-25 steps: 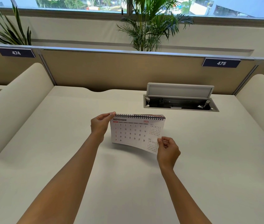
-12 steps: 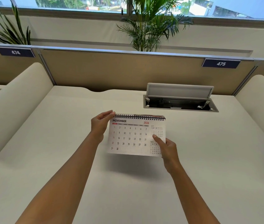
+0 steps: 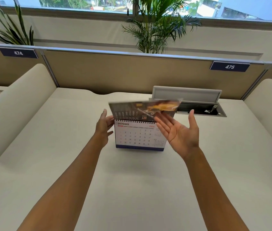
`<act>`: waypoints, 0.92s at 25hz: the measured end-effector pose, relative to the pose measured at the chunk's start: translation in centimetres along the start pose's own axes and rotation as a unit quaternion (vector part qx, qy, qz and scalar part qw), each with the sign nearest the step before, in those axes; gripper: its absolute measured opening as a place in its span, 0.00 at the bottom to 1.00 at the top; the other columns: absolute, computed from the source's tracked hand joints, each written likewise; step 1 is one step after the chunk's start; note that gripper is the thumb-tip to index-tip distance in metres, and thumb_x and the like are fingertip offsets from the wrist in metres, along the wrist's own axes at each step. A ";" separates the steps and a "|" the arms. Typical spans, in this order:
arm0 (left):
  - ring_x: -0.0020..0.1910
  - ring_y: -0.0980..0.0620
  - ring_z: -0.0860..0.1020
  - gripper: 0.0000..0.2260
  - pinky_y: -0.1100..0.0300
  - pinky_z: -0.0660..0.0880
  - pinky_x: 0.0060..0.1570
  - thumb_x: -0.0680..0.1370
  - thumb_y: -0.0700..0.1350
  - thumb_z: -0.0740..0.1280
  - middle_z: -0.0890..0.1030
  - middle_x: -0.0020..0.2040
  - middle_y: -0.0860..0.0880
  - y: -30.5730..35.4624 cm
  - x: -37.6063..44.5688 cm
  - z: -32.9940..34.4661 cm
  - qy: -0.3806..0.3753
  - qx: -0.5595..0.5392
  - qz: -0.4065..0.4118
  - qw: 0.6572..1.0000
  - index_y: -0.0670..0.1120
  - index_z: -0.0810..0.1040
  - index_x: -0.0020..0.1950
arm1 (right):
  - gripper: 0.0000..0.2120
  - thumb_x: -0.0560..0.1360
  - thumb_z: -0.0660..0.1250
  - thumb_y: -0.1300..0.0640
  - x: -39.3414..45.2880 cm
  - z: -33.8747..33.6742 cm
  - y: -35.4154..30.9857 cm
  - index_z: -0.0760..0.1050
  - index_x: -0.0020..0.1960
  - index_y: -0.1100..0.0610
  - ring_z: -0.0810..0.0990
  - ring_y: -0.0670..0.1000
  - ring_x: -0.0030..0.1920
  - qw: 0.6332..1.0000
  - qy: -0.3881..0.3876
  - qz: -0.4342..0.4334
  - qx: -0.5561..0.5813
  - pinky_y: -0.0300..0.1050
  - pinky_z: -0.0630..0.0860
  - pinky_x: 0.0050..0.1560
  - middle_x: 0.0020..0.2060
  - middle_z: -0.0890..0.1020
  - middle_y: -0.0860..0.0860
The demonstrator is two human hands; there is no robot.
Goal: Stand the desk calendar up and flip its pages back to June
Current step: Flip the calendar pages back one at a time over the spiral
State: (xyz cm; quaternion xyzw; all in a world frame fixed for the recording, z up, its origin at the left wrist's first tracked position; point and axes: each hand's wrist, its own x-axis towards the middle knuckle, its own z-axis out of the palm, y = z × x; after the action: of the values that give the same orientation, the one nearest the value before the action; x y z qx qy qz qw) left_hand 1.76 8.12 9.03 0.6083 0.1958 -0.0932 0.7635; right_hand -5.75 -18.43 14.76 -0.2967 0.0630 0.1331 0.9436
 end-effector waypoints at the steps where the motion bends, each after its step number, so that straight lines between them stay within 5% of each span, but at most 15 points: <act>1: 0.64 0.49 0.73 0.25 0.42 0.62 0.65 0.82 0.60 0.50 0.82 0.57 0.51 -0.2 -0.1 0.2 0.004 -0.002 0.005 1.000 0.47 0.81 0.56 | 0.42 0.76 0.53 0.29 0.5 0.4 -0.2 0.67 0.73 0.62 0.78 0.61 0.66 1.000 -0.003 -0.002 -0.003 0.53 0.79 0.61 0.70 0.76 0.61; 5: 0.60 0.50 0.77 0.13 0.41 0.65 0.60 0.78 0.51 0.58 0.85 0.51 0.50 -0.6 -0.2 0.3 0.035 0.000 0.028 0.999 0.44 0.77 0.44 | 0.42 0.77 0.53 0.30 2.3 1.0 -0.1 0.61 0.76 0.62 0.77 0.61 0.67 1.000 0.016 -0.001 0.005 0.54 0.78 0.63 0.72 0.72 0.61; 8: 0.55 0.53 0.78 0.11 0.46 0.69 0.54 0.78 0.52 0.68 0.86 0.46 0.52 -0.8 -0.2 0.4 0.054 0.037 0.048 0.997 0.45 0.82 0.51 | 0.39 0.78 0.56 0.33 2.9 0.5 0.5 0.63 0.75 0.63 0.77 0.61 0.68 0.999 0.039 -0.006 0.004 0.54 0.78 0.63 0.71 0.73 0.61; 11: 0.49 0.56 0.77 0.08 0.48 0.70 0.50 0.77 0.50 0.72 0.86 0.43 0.54 -1.0 -0.1 0.3 0.054 0.050 0.062 0.995 0.49 0.83 0.53 | 0.25 0.81 0.60 0.44 3.2 -0.8 1.6 0.69 0.71 0.58 0.81 0.56 0.63 0.990 0.100 -0.085 -0.058 0.48 0.81 0.58 0.65 0.79 0.56; 15: 0.53 0.51 0.76 0.07 0.45 0.70 0.52 0.76 0.50 0.73 0.85 0.43 0.54 -0.9 -0.1 0.4 0.070 0.046 0.054 0.995 0.48 0.83 0.51 | 0.10 0.80 0.67 0.59 2.9 -3.8 4.4 0.76 0.59 0.51 0.82 0.51 0.56 0.897 0.280 -0.233 -0.250 0.37 0.82 0.46 0.53 0.82 0.49; 18: 0.57 0.49 0.75 0.07 0.44 0.68 0.53 0.76 0.49 0.73 0.84 0.44 0.54 -0.9 -0.1 0.6 0.078 0.032 0.048 0.995 0.48 0.83 0.50 | 0.11 0.79 0.67 0.61 2.6 -6.2 6.5 0.74 0.57 0.49 0.79 0.50 0.58 0.828 0.392 -0.230 -0.328 0.32 0.80 0.44 0.53 0.80 0.46; 21: 0.59 0.46 0.75 0.10 0.43 0.68 0.55 0.76 0.49 0.73 0.84 0.49 0.49 -0.6 -0.1 0.8 0.082 0.017 0.033 0.996 0.47 0.81 0.54 | 0.20 0.78 0.68 0.62 3.1 -8.3 8.4 0.70 0.68 0.54 0.74 0.52 0.66 0.823 0.381 -0.140 -0.397 0.44 0.75 0.63 0.66 0.76 0.52; 23: 0.60 0.46 0.75 0.13 0.42 0.68 0.57 0.75 0.49 0.73 0.84 0.51 0.48 -0.4 -0.1 0.9 0.084 0.015 0.026 0.996 0.45 0.80 0.57 | 0.26 0.78 0.68 0.62 3.1 -8.9 9.4 0.65 0.74 0.56 0.72 0.50 0.66 0.813 0.348 -0.090 -0.458 0.42 0.70 0.63 0.71 0.71 0.53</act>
State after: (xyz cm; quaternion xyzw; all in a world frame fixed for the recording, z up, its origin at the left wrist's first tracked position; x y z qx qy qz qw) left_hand 1.69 7.10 8.89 0.6300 0.2413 -0.0248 0.7377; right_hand -5.83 -15.46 1.76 -0.7251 0.2922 -0.0515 0.6215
